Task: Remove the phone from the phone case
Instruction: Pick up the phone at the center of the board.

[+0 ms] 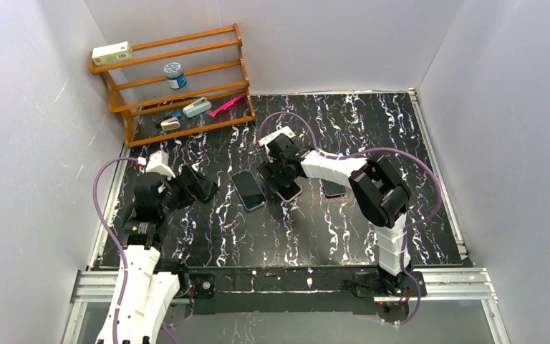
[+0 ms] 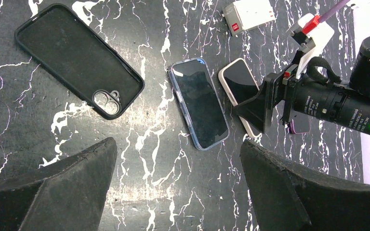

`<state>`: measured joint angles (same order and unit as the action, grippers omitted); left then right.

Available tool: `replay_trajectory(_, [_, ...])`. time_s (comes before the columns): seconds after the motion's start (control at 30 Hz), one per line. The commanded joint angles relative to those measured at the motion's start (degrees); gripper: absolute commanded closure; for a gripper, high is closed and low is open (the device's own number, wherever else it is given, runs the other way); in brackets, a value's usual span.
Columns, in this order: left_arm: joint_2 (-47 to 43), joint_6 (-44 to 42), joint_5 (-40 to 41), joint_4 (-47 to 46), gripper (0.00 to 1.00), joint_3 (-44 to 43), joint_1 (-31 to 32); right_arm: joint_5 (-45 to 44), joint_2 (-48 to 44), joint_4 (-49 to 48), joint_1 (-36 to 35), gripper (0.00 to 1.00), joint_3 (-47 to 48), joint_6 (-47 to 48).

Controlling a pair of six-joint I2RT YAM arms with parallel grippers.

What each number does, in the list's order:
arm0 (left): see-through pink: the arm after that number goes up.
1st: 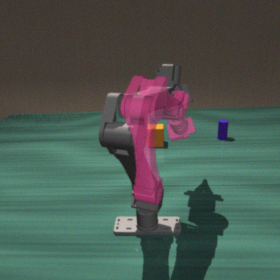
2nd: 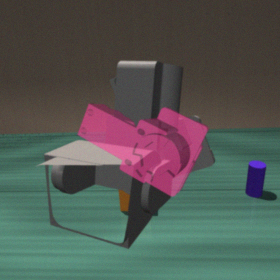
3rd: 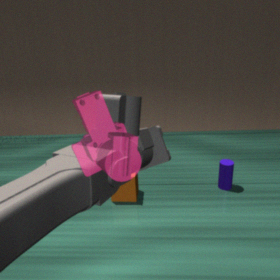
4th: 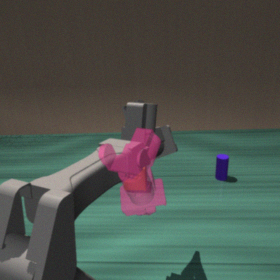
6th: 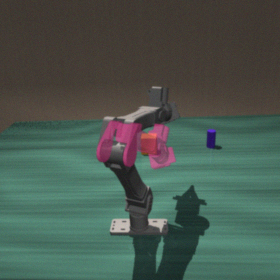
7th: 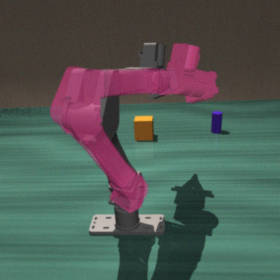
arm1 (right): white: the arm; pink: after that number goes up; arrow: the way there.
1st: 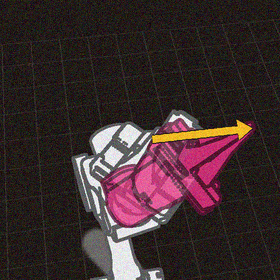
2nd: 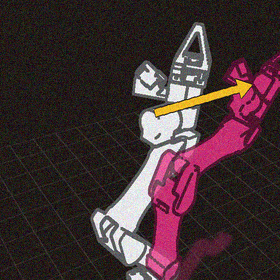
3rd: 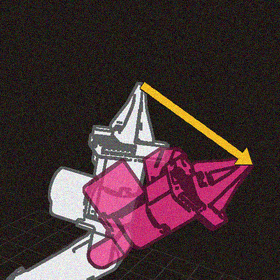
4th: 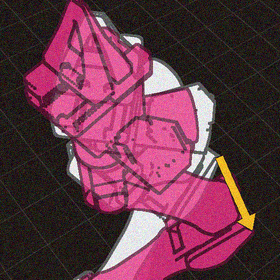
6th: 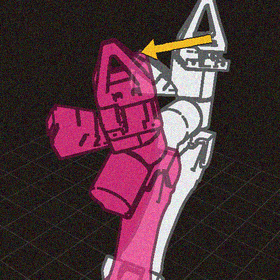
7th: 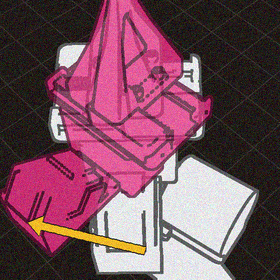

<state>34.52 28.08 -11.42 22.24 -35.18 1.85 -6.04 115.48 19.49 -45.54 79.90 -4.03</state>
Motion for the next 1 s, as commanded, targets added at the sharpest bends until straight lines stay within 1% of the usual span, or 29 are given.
replay_trajectory(0.0, [0.4, -1.0, -1.8, -1.2, 0.02, 0.7, 0.2, -2.8, 3.5, 8.1, -0.6, 0.14, -2.3, 0.4])
replay_trajectory(0.03, [0.5, -1.0, -1.8, -1.3, 0.02, 0.7, 0.1, -3.0, 3.2, 8.4, -0.6, 0.17, -2.6, 0.3])
replay_trajectory(0.17, [1.7, -0.9, -2.7, -1.4, 0.02, 0.8, 0.1, -3.3, 0.9, 9.1, -0.6, 0.38, -5.0, -1.1])
replay_trajectory(0.27, [2.9, -0.5, -4.9, -1.4, 0.02, 0.3, 0.2, -2.1, -2.4, 8.2, -0.8, 0.52, -7.8, -2.7])
replay_trajectory(0.37, [3.5, 3.5, -8.5, -2.8, 0.02, 1.6, 0.2, 0.5, -7.2, 5.6, -1.1, 0.6, -11.1, -4.8])
replay_trajectory(0.47, [4.8, 8.6, -13.1, -6.2, 0.03, 5.1, 0.2, 1.9, -12.5, 2.7, -1.9, 0.64, -14.2, -7.2])
replay_trajectory(0.6, [5.9, 16.2, -19.2, -13.0, 0.06, 8.9, 0.4, 3.0, -18.3, -0.5, -4.3, 0.67, -17.6, -9.5])
replay_trajectory(0.83, [5.2, 20.3, -17.2, -15.7, 0.06, 9.0, 4.0, 1.9, -26.8, -7.1, -10.2, 0.69, -21.7, -12.9])
replay_trajectory(0.97, [5.8, 23.6, -13.2, -18.4, 0.06, 9.6, 9.6, 0.2, -30.3, -10.4, -13.4, 0.71, -22.6, -13.4])
